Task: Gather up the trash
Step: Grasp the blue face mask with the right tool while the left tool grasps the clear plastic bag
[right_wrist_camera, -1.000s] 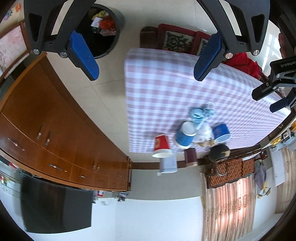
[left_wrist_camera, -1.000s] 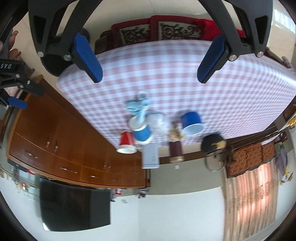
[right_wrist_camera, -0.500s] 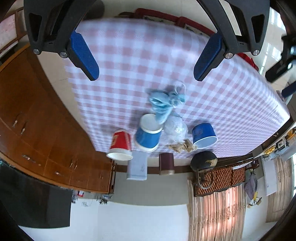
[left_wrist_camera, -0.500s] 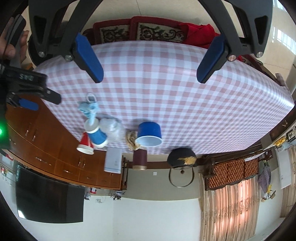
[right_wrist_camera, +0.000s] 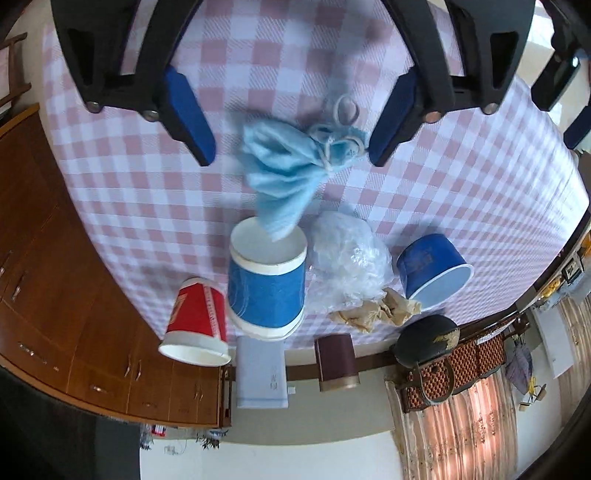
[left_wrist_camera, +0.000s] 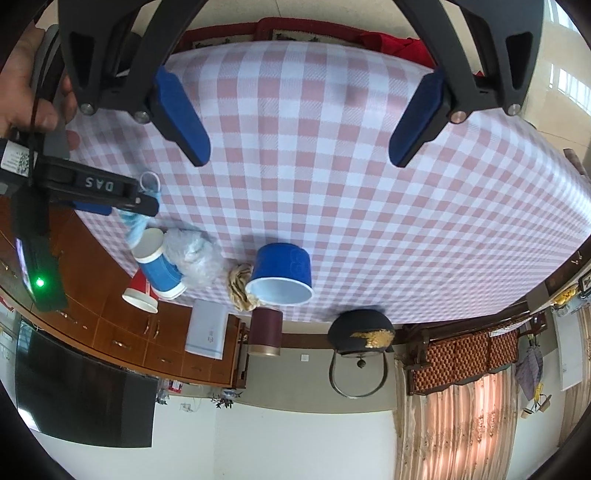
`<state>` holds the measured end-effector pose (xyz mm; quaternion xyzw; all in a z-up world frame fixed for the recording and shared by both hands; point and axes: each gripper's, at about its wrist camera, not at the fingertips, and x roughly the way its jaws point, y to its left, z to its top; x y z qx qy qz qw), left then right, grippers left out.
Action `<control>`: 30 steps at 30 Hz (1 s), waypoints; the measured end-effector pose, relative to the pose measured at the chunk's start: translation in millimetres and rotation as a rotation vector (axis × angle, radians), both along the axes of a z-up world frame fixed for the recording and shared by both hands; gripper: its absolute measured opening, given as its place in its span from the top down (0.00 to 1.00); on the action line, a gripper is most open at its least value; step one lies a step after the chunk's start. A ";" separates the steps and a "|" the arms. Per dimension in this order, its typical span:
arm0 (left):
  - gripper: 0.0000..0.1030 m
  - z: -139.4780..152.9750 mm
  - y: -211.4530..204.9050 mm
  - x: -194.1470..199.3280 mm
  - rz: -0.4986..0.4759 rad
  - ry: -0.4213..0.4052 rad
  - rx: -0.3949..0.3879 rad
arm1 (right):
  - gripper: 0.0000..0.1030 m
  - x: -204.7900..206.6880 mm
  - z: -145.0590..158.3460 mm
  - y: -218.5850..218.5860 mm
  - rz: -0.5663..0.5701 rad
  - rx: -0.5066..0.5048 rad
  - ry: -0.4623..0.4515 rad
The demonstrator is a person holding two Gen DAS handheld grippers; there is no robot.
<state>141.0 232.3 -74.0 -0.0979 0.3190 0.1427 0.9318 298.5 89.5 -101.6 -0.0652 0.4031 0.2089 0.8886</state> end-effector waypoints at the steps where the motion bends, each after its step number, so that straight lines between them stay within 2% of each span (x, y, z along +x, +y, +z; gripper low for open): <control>1: 0.06 -0.8 -0.5 2.8 -0.004 0.002 -0.003 | 0.40 1.1 -1.4 0.9 0.006 0.005 0.008; 3: 0.08 -2.0 -2.3 7.4 -0.015 0.005 -0.006 | 0.47 -0.7 -3.0 -1.1 0.018 0.001 0.008; 5: 0.09 -3.5 -5.8 12.2 -0.027 0.006 -0.007 | 0.62 -2.8 -3.1 -7.3 0.027 -0.002 0.001; 6: 0.10 -4.2 -7.5 13.9 -0.029 0.008 -0.008 | 0.65 -3.4 -2.8 -12.1 0.027 -0.003 -0.005; 8: 0.10 -5.1 -13.3 19.3 -0.042 0.009 -0.013 | 0.86 -0.6 -3.3 -22.6 0.020 -0.015 -0.006; 21: 0.12 4.2 -42.3 45.8 -0.090 -0.003 0.000 | 0.86 12.5 16.3 -77.0 -0.042 0.002 -0.068; 25: 0.12 8.2 -50.7 69.1 -0.116 -0.006 -0.009 | 0.86 25.3 19.8 -85.2 -0.063 0.004 -0.067; 30: 0.19 13.5 -51.0 110.1 -0.138 -0.014 -0.043 | 0.86 45.8 23.2 -85.9 -0.061 -0.008 -0.076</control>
